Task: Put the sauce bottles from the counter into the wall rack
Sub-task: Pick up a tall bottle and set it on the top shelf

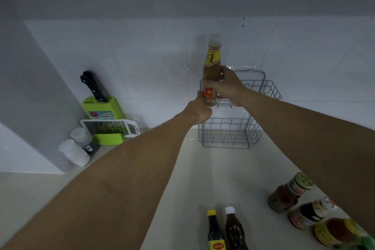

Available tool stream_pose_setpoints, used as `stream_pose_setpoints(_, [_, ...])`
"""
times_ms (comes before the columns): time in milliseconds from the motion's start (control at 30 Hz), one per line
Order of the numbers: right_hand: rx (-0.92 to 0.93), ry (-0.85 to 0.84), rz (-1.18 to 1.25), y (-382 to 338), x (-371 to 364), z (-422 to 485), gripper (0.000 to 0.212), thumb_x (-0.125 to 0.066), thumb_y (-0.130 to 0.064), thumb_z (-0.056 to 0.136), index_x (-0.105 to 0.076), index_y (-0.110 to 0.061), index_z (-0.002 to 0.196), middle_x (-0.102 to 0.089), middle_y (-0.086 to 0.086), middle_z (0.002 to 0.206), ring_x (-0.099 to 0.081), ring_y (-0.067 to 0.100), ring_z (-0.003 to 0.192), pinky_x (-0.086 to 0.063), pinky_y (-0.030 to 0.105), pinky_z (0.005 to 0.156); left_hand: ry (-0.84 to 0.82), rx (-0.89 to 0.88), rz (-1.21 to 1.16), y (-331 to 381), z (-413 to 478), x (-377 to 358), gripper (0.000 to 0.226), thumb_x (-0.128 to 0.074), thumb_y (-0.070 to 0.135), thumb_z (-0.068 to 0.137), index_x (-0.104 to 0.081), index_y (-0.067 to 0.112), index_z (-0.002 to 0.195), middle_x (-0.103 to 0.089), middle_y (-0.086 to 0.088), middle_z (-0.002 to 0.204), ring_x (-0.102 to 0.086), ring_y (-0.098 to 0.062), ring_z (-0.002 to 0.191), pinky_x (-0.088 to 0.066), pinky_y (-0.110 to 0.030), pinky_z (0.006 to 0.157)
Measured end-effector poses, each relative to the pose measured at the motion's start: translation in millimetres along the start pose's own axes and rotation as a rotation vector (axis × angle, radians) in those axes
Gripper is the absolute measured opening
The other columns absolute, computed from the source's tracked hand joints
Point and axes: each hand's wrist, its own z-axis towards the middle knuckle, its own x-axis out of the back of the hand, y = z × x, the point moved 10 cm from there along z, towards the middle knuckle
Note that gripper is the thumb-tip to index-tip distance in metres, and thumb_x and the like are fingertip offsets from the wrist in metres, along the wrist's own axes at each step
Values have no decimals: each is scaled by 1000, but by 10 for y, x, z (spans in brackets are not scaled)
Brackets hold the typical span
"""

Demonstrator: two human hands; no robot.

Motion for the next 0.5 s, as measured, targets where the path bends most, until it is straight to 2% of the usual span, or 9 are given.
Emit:
stream_pose_setpoints(100, [15,62,-15,7,23,-9,67,-82,-34,78,-49,-17,134,-60,4,127,-60,28,116,-54,51,97,-2,-6,-12,11,-31,13,88,-51,9,98,8,22,162,-39,-13,156,-52,-31,130,-46,-28,92])
stream_pose_setpoints(233, [28,42,46,38,34,-10,68,-82,-31,78,-50,-18,137,-60,4,131,-60,27,117,-54,53,95,-8,-5,-17,18,-56,16,88,-50,8,98,9,23,162,-41,-13,154,-56,-29,124,-45,-27,86])
stream_pose_setpoints(500, [23,-14,53,38,-22,-30,65,-76,-25,85,-45,-15,141,-58,5,136,-58,27,122,-50,53,102,-12,6,-16,11,-47,0,89,-51,8,98,10,23,162,-39,-12,156,-54,-31,129,-47,-33,100])
